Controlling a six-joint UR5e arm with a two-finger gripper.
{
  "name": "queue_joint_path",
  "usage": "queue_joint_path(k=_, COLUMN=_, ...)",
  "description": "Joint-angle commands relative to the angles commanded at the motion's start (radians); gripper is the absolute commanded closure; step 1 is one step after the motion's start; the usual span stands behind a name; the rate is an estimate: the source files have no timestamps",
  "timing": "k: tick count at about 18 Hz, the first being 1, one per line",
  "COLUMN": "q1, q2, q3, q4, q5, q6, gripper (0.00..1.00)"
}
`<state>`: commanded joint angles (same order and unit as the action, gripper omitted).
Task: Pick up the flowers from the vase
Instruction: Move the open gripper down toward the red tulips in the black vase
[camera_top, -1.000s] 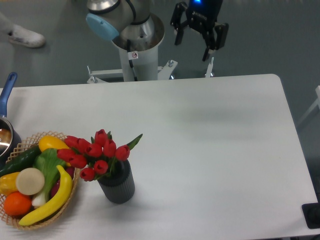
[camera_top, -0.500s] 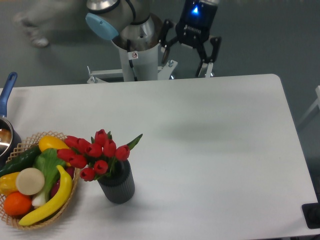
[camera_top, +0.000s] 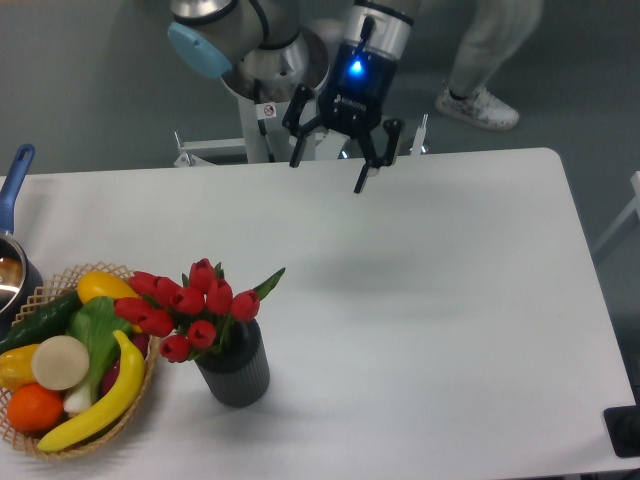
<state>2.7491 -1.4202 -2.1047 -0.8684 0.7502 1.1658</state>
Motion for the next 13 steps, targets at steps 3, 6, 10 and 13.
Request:
queue_joint_path(k=3, q1=-0.057, q2=-0.069, q3=0.029, q4=0.009, q5=-0.025, q6=0.000, gripper=0.00)
queue_joint_path(k=6, q1=-0.088, q2=-0.098, q3=0.032, q4=0.023, q5=-0.029, q6=0.000, gripper=0.00)
queue_joint_path(k=10, q1=-0.124, q2=-0.132, q3=0.037, q4=0.069, q5=-0.031, q6=0.002, gripper=0.00)
queue_joint_path(k=13, q1=-0.137, q2=-0.146, q3=0.049, q4=0.077, q5=-0.031, q6=0.002, gripper=0.00)
